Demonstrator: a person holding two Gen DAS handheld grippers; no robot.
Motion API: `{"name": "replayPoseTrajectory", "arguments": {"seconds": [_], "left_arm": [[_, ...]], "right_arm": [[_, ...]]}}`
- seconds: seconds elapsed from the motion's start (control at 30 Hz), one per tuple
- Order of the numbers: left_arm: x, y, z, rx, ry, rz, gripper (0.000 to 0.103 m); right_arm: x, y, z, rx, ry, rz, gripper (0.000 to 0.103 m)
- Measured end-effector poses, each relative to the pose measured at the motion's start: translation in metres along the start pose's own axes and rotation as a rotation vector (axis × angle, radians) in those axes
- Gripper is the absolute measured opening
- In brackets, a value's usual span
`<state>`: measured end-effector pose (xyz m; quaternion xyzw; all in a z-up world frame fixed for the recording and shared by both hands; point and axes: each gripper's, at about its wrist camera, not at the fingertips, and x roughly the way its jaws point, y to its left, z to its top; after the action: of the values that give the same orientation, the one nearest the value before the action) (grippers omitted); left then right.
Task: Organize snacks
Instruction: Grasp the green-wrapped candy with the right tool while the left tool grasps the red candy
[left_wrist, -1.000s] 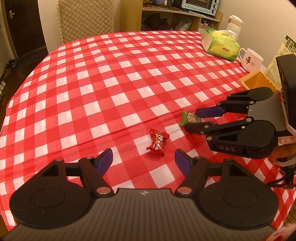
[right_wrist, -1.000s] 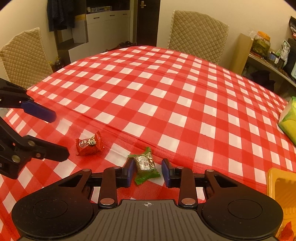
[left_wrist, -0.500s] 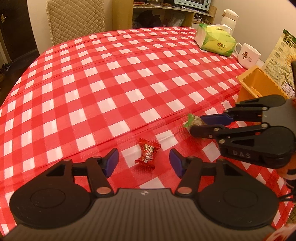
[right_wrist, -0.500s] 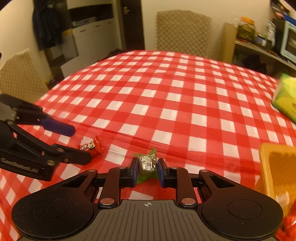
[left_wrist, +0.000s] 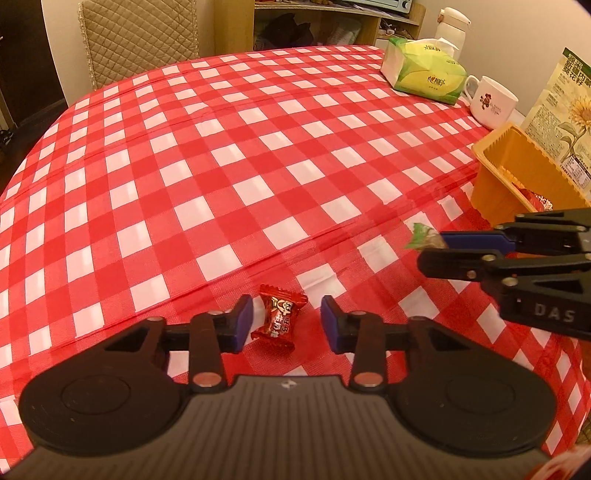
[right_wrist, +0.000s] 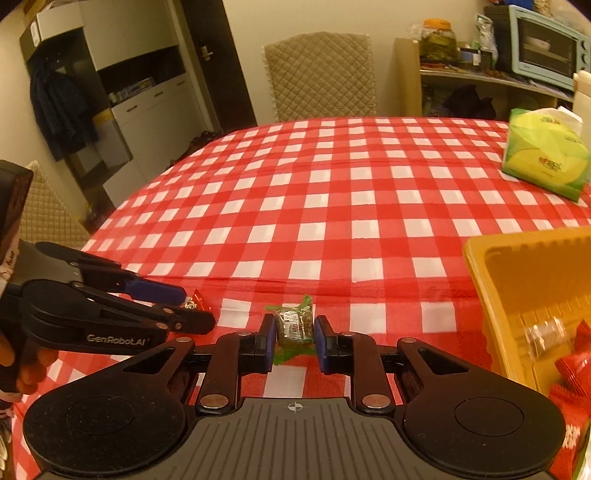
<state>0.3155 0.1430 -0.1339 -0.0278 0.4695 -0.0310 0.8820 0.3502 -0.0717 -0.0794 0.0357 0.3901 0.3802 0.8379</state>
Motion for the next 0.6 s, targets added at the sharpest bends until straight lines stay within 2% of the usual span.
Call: {"name": "replayPoseTrajectory", "arguments": {"seconds": [0.17,0.6], "left_arm": [[0.001,0.001,-0.004,-0.015,0.009,0.007,0.016],[-0.023,-0.006,-0.023,-0.027,-0.004,0.000,0.015]], "right_arm": [[-0.010,0.002,-0.006,0.024,-0.003,-0.003,0.022],[-0.029,0.007,-0.022,0.058,0.005,-0.004,0.022]]}}
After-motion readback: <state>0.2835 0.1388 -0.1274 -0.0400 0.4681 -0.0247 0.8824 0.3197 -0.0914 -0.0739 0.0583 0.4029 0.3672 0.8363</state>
